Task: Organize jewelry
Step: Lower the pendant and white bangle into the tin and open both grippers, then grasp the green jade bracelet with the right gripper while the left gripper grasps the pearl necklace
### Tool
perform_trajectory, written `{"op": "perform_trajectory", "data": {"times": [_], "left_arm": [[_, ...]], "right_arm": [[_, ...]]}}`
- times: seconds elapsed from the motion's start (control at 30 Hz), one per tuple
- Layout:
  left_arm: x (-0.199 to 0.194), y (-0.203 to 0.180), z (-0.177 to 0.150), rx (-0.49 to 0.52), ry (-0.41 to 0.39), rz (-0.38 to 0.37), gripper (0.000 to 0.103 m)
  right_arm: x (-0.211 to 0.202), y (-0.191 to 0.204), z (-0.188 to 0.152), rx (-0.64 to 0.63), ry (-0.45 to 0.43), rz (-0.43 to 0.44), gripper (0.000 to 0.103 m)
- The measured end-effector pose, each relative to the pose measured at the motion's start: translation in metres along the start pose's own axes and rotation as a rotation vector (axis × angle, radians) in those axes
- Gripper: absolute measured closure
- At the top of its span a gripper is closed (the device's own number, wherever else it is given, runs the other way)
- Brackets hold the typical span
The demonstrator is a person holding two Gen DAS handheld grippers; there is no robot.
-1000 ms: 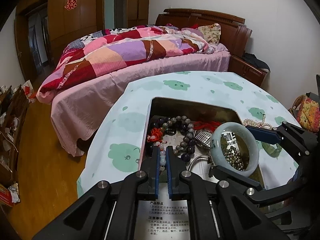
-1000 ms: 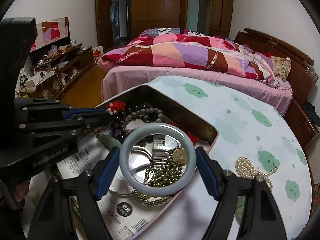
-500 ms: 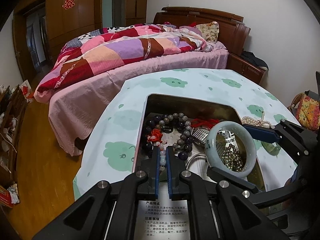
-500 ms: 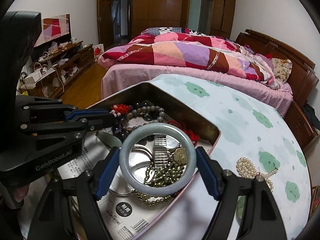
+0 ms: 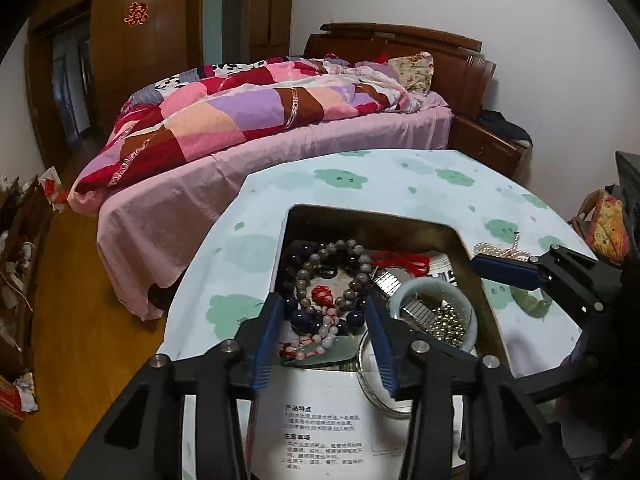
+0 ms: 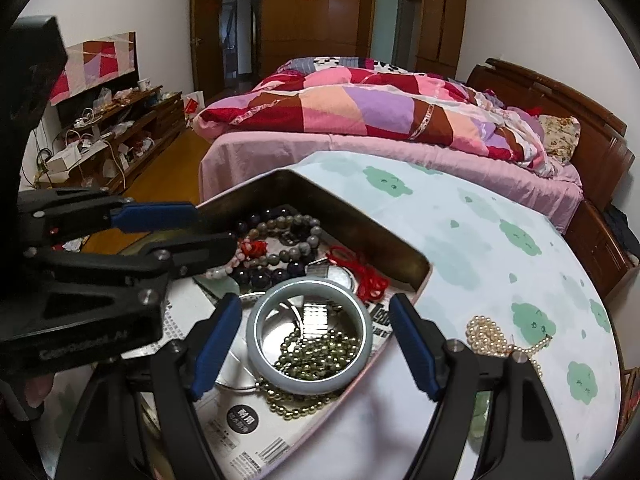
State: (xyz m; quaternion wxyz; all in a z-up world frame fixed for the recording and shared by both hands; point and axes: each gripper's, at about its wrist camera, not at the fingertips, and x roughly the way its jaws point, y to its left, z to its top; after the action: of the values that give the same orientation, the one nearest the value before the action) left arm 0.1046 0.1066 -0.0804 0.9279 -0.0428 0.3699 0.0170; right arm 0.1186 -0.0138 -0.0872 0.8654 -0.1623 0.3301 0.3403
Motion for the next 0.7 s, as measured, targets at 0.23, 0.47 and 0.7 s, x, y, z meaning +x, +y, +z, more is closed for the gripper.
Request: {"op": "perform_trajectory", "data": {"times": [0.23,0.47,0.7], "left_arm": [[-0.004,-0.001,0.001,-0.008,-0.008,0.004,0.055],[-0.006,-0.01,0.001,0.002,-0.011,0.031,0.042],[-0.007,-0.03,0.004,0.031,-0.011,0.037,0.036]], "right_arm": [[-0.021,-0.015,-0.005,0.039,-0.035,-0.01,0.018],[-0.049,-0.063,-0.03,0.13,-0.037,-0.107,0.009],[-0.037,-0.107,-0.052,0.228,0.082,-0.196,0.007]]}}
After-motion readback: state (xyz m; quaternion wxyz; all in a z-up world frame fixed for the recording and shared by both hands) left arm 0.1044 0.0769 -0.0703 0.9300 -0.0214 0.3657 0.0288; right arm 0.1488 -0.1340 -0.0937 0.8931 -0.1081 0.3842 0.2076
